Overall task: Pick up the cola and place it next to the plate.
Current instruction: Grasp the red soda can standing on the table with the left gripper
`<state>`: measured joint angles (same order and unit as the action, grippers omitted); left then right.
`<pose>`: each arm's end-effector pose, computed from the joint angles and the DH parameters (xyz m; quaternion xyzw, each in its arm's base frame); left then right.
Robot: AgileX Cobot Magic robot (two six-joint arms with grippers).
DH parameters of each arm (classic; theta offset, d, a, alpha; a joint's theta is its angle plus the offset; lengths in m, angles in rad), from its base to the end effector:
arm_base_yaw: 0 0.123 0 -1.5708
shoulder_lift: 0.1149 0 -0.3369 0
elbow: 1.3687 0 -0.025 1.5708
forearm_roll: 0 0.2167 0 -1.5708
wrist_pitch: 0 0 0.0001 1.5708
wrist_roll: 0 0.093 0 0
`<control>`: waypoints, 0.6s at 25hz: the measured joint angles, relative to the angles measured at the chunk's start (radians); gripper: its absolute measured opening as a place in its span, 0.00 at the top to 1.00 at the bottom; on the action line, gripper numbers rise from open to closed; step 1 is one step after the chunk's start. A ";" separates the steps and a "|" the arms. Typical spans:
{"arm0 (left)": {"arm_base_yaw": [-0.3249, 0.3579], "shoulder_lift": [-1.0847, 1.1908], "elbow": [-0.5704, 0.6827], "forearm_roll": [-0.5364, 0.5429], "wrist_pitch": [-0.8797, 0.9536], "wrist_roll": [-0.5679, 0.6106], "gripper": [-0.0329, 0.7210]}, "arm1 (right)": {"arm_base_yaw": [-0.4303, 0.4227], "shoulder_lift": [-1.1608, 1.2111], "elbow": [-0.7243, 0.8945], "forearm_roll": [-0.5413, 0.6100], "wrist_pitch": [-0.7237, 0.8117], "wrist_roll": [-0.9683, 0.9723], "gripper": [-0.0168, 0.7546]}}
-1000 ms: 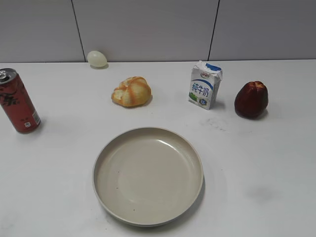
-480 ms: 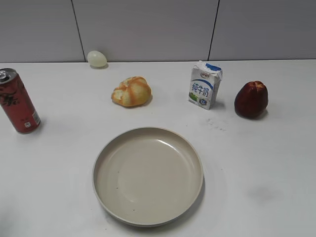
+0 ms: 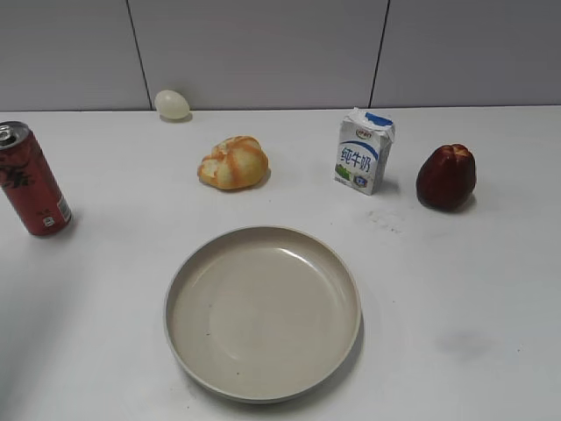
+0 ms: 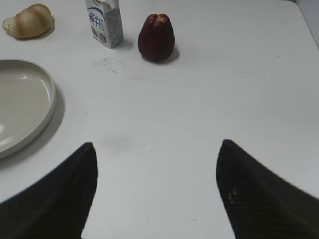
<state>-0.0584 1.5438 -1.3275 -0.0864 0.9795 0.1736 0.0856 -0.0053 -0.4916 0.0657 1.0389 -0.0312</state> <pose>0.2882 -0.0235 0.3725 0.0974 0.9677 -0.0272 0.2308 -0.0846 -0.0020 0.2594 -0.0503 0.8464 0.0472 0.5281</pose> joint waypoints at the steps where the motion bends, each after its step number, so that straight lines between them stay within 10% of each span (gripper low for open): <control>1: -0.005 0.037 -0.021 0.003 0.005 0.000 0.04 | 0.000 0.000 0.000 0.000 0.000 0.000 0.21; 15: -0.008 0.217 -0.058 0.059 -0.078 0.000 0.04 | 0.000 0.000 0.000 0.000 0.000 0.000 0.21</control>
<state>-0.0668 1.7604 -1.3858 -0.0274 0.9014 0.1736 0.0856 -0.0053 -0.4916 0.0657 1.0389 -0.0312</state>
